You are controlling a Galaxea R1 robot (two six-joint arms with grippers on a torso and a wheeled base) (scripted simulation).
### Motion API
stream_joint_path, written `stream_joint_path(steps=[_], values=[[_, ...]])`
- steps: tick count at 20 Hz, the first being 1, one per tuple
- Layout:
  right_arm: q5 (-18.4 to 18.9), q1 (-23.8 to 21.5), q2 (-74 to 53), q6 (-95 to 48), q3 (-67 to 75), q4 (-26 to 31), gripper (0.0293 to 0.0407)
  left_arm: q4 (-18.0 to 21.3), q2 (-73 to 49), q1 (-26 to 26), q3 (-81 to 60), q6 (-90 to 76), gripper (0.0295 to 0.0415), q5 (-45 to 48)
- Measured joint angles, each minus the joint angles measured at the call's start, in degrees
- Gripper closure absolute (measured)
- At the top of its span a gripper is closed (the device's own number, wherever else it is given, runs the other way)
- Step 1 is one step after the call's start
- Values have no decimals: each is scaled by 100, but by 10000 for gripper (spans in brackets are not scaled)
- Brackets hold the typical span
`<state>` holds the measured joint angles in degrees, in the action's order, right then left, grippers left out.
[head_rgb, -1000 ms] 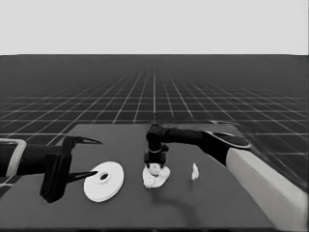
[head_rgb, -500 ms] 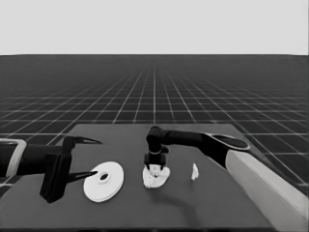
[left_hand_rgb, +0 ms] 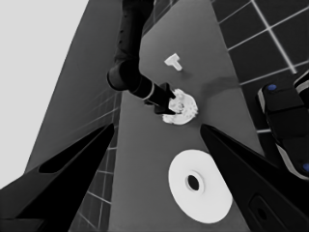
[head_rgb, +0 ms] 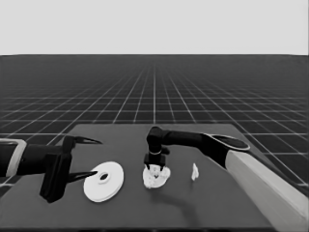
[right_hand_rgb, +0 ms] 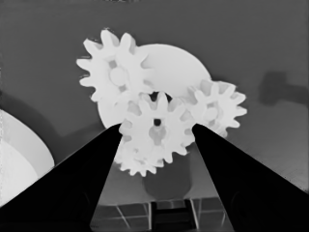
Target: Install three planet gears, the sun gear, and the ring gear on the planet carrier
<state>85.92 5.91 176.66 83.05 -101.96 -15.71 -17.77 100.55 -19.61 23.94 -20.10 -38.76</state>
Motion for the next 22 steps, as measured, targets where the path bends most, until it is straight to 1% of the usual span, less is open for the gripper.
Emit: stream_joint_path(steps=[22], values=[[3,9,-4,1320,-1,1,391,0,0,0,0,0,326,0]])
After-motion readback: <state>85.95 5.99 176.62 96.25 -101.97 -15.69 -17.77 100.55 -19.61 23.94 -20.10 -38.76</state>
